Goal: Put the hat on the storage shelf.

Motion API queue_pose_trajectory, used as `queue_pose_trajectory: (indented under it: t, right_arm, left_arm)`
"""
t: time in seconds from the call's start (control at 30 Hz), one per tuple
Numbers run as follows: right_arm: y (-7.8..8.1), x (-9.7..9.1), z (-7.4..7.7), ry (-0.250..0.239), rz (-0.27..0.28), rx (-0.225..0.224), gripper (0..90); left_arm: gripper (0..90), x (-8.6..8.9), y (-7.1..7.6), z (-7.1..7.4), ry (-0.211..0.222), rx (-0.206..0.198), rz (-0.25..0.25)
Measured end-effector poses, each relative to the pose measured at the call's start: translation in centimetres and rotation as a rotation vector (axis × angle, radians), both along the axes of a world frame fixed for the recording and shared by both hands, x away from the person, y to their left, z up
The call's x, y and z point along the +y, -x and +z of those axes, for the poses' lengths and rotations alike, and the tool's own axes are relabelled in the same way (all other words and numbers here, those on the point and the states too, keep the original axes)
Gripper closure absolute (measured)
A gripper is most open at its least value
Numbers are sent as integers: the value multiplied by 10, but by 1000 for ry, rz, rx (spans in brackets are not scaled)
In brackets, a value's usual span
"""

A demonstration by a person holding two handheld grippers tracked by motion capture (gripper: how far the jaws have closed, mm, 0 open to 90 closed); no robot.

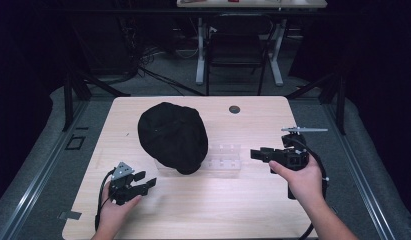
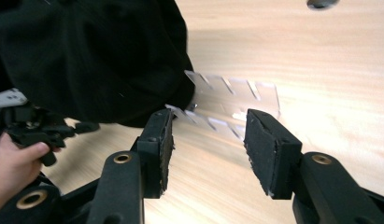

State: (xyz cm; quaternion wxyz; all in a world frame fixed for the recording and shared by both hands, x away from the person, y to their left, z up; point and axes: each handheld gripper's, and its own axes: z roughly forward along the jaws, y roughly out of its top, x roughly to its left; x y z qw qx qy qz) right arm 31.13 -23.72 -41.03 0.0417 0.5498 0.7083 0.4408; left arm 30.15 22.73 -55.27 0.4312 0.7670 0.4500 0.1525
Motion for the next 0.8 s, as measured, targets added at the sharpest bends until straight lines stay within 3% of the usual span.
queue_pose_trajectory:
  t: [0.17, 0.37, 0.53, 0.8]
  right_arm:
    - [5, -10, -22, 26, -37, -11, 524]
    - [13, -14, -50, 81, -59, -66, 523]
    - [19, -18, -77, 18, -91, -50, 523]
    - [33, -15, -107, 125, -122, -140, 485]
  left_arm:
    - [454, -1, 0, 0, -3, -13, -5]
    - [454, -2, 1, 0, -17, -14, -16]
    - [454, -2, 1, 0, -23, -5, -21]
    - [454, -3, 1, -2, -20, -8, -18]
